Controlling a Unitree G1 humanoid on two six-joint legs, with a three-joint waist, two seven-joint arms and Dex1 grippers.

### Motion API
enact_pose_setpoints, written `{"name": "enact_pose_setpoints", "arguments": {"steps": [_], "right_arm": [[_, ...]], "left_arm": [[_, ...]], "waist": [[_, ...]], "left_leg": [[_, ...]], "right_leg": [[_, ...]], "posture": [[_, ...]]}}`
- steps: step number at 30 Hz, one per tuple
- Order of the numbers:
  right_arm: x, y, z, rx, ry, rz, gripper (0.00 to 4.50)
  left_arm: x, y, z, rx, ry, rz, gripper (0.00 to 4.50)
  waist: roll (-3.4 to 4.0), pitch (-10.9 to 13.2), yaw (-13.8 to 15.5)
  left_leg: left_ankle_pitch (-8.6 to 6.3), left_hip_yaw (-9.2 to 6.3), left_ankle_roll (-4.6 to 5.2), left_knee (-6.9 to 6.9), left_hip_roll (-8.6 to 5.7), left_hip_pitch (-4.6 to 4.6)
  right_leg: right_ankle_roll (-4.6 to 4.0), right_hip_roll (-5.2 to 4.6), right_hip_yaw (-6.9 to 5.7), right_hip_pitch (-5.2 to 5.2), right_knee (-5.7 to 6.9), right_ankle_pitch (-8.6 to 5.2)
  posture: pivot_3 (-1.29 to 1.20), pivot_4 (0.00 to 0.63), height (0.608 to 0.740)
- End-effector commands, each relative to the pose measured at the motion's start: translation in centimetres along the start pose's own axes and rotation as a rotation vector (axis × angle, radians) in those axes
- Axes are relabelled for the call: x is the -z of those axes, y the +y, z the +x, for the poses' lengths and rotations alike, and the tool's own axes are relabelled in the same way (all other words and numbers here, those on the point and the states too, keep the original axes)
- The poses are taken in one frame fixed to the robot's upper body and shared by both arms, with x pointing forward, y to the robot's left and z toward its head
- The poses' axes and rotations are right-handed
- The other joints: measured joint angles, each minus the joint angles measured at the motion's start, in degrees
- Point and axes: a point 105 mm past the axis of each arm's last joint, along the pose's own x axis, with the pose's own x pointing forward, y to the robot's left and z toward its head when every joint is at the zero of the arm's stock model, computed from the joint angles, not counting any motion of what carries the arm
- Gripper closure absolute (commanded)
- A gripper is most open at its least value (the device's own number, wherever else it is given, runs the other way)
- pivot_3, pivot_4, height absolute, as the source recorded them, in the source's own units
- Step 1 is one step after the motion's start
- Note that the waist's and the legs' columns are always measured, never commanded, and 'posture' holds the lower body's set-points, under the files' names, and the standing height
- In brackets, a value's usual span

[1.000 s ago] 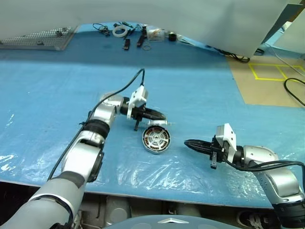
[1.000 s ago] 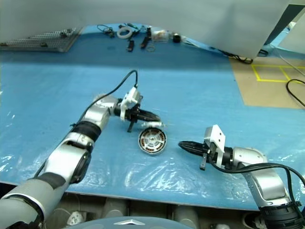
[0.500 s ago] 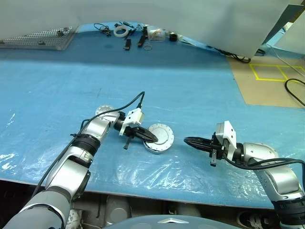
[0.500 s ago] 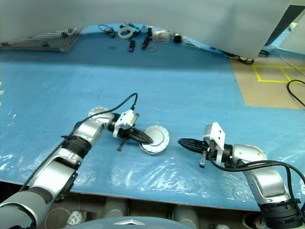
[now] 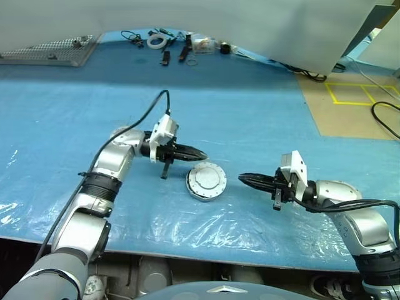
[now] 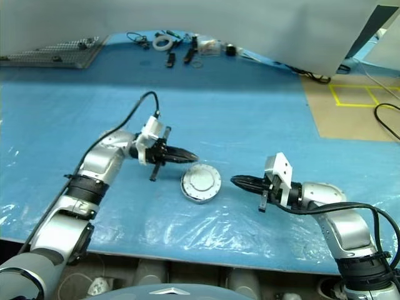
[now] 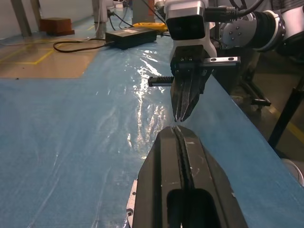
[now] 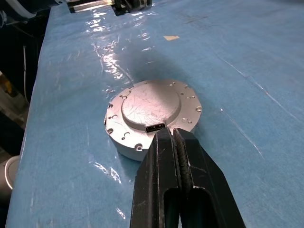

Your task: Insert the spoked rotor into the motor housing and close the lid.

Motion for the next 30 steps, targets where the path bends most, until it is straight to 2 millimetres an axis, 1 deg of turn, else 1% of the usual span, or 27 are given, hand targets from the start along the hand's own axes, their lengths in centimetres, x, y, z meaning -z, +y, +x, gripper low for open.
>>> {"name": "enact_pose_setpoints", "arguments": {"steps": [1, 2, 4, 6, 9, 11, 13, 17, 20, 22, 25, 26, 27, 28, 30], "right_arm": [[-1.2, 0.6, 0.5, -0.041, -0.017, -0.024, 4.50], [-1.2, 0.6, 0.6, -0.048, -0.014, -0.036, 4.50], [-1.5, 0.3, 1.0, -0.059, -0.017, -0.041, 4.50], [-1.9, 0.0, 1.3, -0.071, -0.023, -0.054, 4.50], [-2.4, -0.1, 1.8, -0.098, -0.025, -0.065, 4.50], [-2.5, -0.2, 2.1, -0.123, -0.023, -0.065, 4.50], [-2.6, -0.5, 2.4, -0.133, -0.025, -0.083, 4.50], [-2.7, -1.2, 2.7, -0.132, -0.024, -0.107, 4.50], [-2.7, -1.6, 2.9, -0.133, -0.022, -0.113, 4.50], [-2.6, -1.7, 3.1, -0.134, -0.022, -0.131, 4.50], [-2.6, -1.6, 3.3, -0.162, -0.029, -0.152, 4.50], [-2.5, -1.4, 3.4, -0.181, -0.027, -0.142, 4.08], [-2.5, -1.2, 3.5, -0.196, -0.030, -0.144, 3.90], [-2.5, -1.2, 3.7, -0.202, -0.031, -0.144, 3.62], [-2.7, -1.3, 3.9, -0.204, -0.037, -0.146, 2.91]], "left_arm": [[-1.4, -0.9, -1.4, -0.045, -0.012, 0.034, 4.48], [-1.3, -1.2, -1.7, -0.062, -0.001, 0.037, 4.48], [-0.9, -2.3, -2.8, -0.105, 0.034, 0.040, 4.48], [-0.4, -3.6, -3.5, -0.142, 0.059, 0.033, 4.48], [0.2, -4.8, -3.9, -0.206, 0.064, 0.004, 4.48], [1.2, -5.4, -4.0, -0.247, 0.100, 0.004, 4.48], [1.9, -5.6, -4.1, -0.298, 0.117, 0.007, 4.48], [1.9, -5.7, -4.3, -0.388, 0.091, -0.018, 4.48], [2.5, -6.2, -4.7, -0.416, 0.107, -0.044, 4.48], [2.9, -6.6, -5.1, -0.439, 0.127, -0.050, 4.48], [2.9, -6.5, -5.4, -0.483, 0.115, -0.055, 4.48], [2.8, -6.6, -5.5, -0.489, 0.113, -0.056, 4.50], [2.8, -6.7, -5.6, -0.493, 0.113, -0.057, 4.50], [2.8, -6.7, -5.6, -0.496, 0.114, -0.056, 4.50], [3.0, -6.7, -5.8, -0.501, 0.123, -0.049, 4.50]], "waist": [[0.02, 0.00, -0.01], [0.03, 0.00, 0.06], [0.04, 0.00, -0.12], [0.04, 0.00, -0.22], [0.04, 0.00, -0.36], [0.04, 0.00, -0.11], [0.05, 0.00, -0.13], [0.04, 0.00, -0.20], [0.05, 0.00, -0.60], [0.05, 0.00, -1.08], [0.05, 0.00, -1.25], [0.05, 0.00, -1.25], [0.05, 0.00, -1.32], [0.05, 0.00, -1.33], [0.05, 0.00, -1.33]], "left_leg": [[0.00, 0.01, 0.00, -0.08, 0.00, -0.01], [0.00, 0.01, 0.00, -0.13, 0.03, 0.00], [0.00, 0.02, 0.00, -0.14, 0.09, 0.10], [0.00, 0.05, -0.01, -0.13, 0.06, 0.07], [-0.01, 0.05, -0.02, -0.13, 0.09, 0.05], [-0.01, 0.05, -0.01, -0.09, 0.13, 0.03], [-0.01, 0.06, -0.01, -0.03, 0.13, 0.03], [-0.01, 0.06, -0.01, 0.05, 0.15, 0.03], [-0.01, 0.06, -0.01, 0.12, 0.15, 0.02], [0.00, 0.06, 0.00, 0.13, 0.16, 0.01], [0.00, 0.06, 0.00, 0.13, 0.16, 0.02], [0.00, 0.06, 0.00, 0.14, 0.16, 0.01], [0.00, 0.06, 0.00, 0.16, 0.16, 0.02], [0.00, 0.06, 0.01, 0.18, 0.17, 0.03], [0.00, 0.06, 0.02, 0.21, 0.17, 0.04]], "right_leg": [[0.04, 0.01, -0.01, 0.00, 0.00, 0.02], [0.06, 0.02, -0.03, -0.01, 0.00, 0.03], [0.05, 0.03, -0.11, -0.06, 0.00, 0.02], [0.06, 0.02, -0.08, -0.09, -0.01, 0.03], [0.02, 0.01, -0.11, -0.12, -0.02, 0.01], [-0.14, 0.01, -0.17, -0.11, 0.01, -0.09], [-0.14, 0.01, -0.16, -0.11, 0.01, -0.09], [-0.14, 0.02, -0.15, -0.11, 0.05, -0.09], [-0.14, 0.02, -0.13, -0.11, 0.07, -0.08], [-0.14, 0.03, -0.14, -0.11, 0.08, -0.08], [-0.14, 0.03, -0.14, -0.11, 0.10, -0.08], [-0.14, 0.03, -0.14, -0.11, 0.11, -0.08], [-0.14, 0.03, -0.14, -0.11, 0.12, -0.08], [-0.15, 0.03, -0.13, -0.11, 0.14, -0.08], [-0.15, 0.03, -0.12, -0.11, 0.18, -0.08]], "posture": [[0.00, 0.150, 0.740], [0.00, 0.150, 0.740], [0.00, 0.150, 0.740], [0.00, 0.150, 0.740], [0.00, 0.150, 0.740], [0.00, 0.150, 0.740], [0.00, 0.150, 0.740], [0.00, 0.150, 0.740], [0.00, 0.150, 0.740], [0.00, 0.150, 0.740], [0.00, 0.150, 0.740], [0.00, 0.150, 0.740], [0.00, 0.150, 0.740], [0.00, 0.150, 0.740], [0.00, 0.150, 0.740]]}}
